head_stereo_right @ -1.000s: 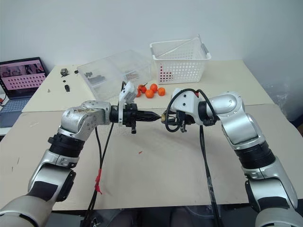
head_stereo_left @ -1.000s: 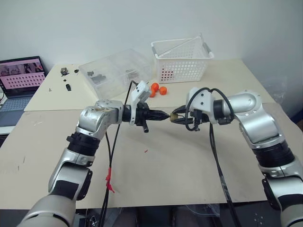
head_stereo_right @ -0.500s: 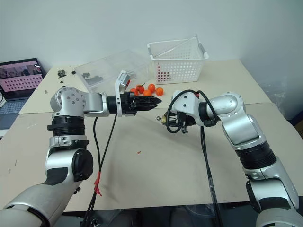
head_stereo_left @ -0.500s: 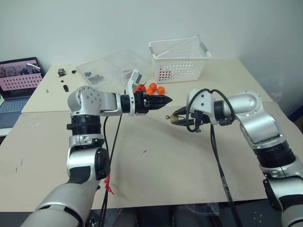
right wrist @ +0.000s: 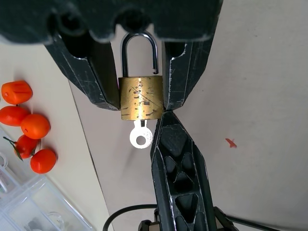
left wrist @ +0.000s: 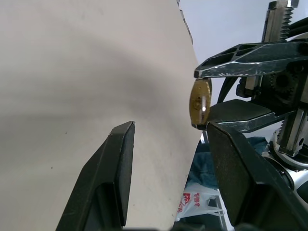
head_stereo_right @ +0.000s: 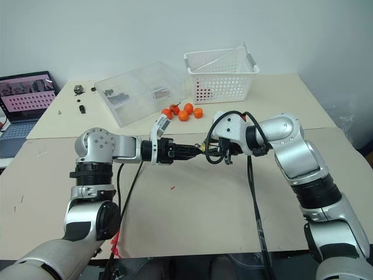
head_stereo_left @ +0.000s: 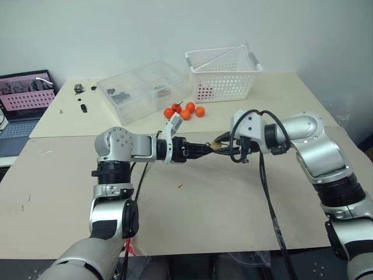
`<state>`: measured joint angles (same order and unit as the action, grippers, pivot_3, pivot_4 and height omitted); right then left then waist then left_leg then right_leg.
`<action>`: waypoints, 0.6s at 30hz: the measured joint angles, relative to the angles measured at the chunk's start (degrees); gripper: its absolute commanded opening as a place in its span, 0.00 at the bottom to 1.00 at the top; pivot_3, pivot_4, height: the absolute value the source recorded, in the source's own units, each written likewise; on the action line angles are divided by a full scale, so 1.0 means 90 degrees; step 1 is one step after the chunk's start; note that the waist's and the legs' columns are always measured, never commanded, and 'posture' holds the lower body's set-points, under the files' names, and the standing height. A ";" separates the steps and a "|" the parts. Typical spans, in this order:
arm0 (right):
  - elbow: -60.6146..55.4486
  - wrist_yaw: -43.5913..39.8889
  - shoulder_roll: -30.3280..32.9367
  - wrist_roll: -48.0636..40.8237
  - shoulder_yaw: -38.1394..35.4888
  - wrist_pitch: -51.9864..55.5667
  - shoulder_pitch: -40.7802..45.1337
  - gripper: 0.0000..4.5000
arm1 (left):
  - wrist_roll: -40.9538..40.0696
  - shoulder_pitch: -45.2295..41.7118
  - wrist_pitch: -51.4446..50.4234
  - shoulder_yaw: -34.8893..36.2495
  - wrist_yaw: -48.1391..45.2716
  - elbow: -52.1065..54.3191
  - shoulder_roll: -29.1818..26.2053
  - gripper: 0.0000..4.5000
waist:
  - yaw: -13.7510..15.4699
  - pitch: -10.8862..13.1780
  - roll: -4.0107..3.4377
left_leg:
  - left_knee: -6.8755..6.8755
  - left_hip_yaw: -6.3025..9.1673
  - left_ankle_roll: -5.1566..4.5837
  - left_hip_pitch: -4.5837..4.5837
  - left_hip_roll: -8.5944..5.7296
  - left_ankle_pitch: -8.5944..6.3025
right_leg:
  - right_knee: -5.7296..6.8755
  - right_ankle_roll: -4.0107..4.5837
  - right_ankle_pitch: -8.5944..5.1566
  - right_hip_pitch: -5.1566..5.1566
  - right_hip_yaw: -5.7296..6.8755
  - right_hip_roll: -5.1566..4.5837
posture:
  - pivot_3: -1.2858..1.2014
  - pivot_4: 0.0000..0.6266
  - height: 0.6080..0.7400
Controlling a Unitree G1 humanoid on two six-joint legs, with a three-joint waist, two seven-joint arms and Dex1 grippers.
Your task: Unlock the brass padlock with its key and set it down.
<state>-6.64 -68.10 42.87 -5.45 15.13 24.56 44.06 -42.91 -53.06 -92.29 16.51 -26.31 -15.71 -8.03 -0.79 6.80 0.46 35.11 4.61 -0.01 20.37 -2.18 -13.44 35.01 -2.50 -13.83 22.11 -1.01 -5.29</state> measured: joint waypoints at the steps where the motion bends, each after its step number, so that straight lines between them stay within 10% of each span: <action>1: 0.0000 0.0000 0.0001 0.0000 0.0000 0.0005 0.0000 0.20 | -0.0001 0.0000 0.0000 0.0002 0.0011 0.0000 0.0005 0.55 | 0.0000 0.0000 0.0000 | 0.0000 0.0000 0.0000 0.0000 0.0000 0.0000 | -0.0001 0.0000 0.0000 0.0000 0.0000 0.0000 | 0.52 0.24 1.00; 18: -0.0079 -0.0001 0.0022 -0.0040 -0.0013 0.0068 -0.0001 0.20 | 0.0005 -0.0841 0.0012 0.0673 0.0304 -0.0335 0.0379 0.55 | -0.0010 0.0002 0.0003 | -0.0004 -0.0008 0.0005 0.0002 0.0000 0.0003 | -0.0005 -0.0001 0.0000 0.0000 0.0002 0.0001 | 0.52 0.24 1.00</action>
<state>-7.35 -68.11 43.07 -5.81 15.01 25.18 44.05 -42.87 -60.63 -92.18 22.56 -23.57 -18.73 -4.62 -0.88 6.81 0.48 35.07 4.54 0.03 20.38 -2.19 -13.42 34.97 -2.51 -13.82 22.12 -1.00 -5.29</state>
